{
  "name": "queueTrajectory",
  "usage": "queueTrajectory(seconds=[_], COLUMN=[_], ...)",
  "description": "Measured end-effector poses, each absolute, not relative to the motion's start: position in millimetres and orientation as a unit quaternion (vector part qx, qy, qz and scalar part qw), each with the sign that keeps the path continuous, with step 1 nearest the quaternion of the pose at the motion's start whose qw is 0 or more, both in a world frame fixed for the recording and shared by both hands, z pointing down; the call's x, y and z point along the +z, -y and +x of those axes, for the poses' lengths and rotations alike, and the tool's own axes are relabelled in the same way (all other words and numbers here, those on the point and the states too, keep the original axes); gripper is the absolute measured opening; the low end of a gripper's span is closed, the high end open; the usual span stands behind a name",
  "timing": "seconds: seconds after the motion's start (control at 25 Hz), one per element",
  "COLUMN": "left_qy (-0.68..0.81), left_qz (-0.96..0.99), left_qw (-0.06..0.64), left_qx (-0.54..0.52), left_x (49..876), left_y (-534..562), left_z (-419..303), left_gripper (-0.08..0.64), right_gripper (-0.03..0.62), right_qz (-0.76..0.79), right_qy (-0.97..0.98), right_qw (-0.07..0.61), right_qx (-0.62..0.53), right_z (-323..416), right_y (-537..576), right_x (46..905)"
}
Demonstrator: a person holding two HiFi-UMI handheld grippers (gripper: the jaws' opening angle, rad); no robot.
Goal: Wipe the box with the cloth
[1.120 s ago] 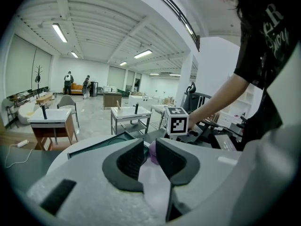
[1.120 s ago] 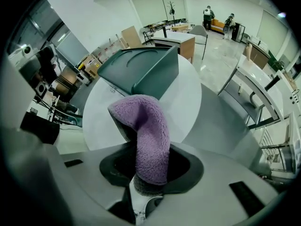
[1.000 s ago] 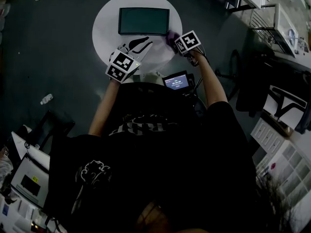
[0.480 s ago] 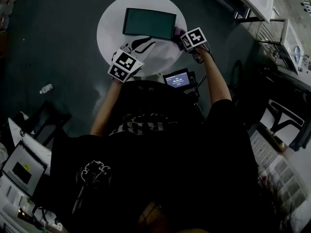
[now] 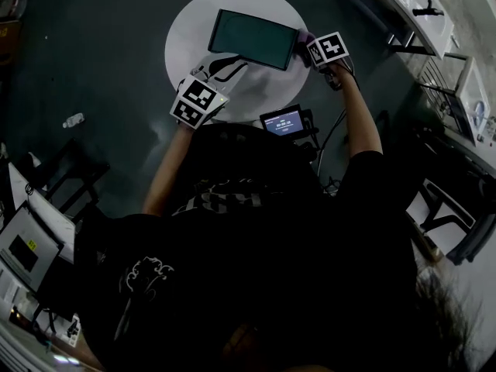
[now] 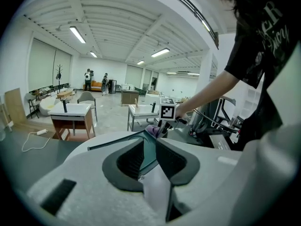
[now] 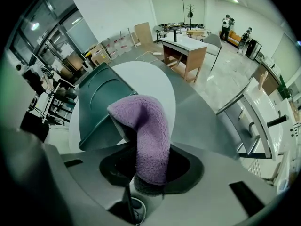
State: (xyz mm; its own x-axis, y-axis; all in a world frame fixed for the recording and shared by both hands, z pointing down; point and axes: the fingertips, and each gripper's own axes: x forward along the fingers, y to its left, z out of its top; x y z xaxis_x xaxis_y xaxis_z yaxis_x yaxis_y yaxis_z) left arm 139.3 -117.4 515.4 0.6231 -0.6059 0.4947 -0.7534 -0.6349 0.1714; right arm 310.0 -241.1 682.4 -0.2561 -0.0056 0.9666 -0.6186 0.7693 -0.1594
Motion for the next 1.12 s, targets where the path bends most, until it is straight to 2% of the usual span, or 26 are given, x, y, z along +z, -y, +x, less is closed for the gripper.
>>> queueTrajectory(seconds=[0.48,0.68,0.92,1.12], left_qy=[0.407,0.415,0.430,0.440], left_qz=[0.867,0.864,0.855,0.848], left_qw=[0.210,0.212,0.226,0.235], left_qx=[0.195,0.191,0.182,0.177], left_x=[525.2,524.0,533.2,538.1], left_y=[111.9,112.9,93.4,88.3], left_z=[114.1,101.0,49.2,33.9], left_gripper=[0.075,0.075,0.075,0.075], right_gripper=[0.110,0.110,0.110,0.110], right_qz=[0.195,0.158,0.125,0.085], right_qy=[0.752,0.738,0.735,0.730], right_qw=[0.595,0.637,0.653,0.669], right_qx=[0.207,0.155,0.131,0.111], right_z=[290.6,279.0,222.9,189.5], right_y=[299.1,306.8,304.6,304.2], right_x=[676.7,679.8,678.8,679.9])
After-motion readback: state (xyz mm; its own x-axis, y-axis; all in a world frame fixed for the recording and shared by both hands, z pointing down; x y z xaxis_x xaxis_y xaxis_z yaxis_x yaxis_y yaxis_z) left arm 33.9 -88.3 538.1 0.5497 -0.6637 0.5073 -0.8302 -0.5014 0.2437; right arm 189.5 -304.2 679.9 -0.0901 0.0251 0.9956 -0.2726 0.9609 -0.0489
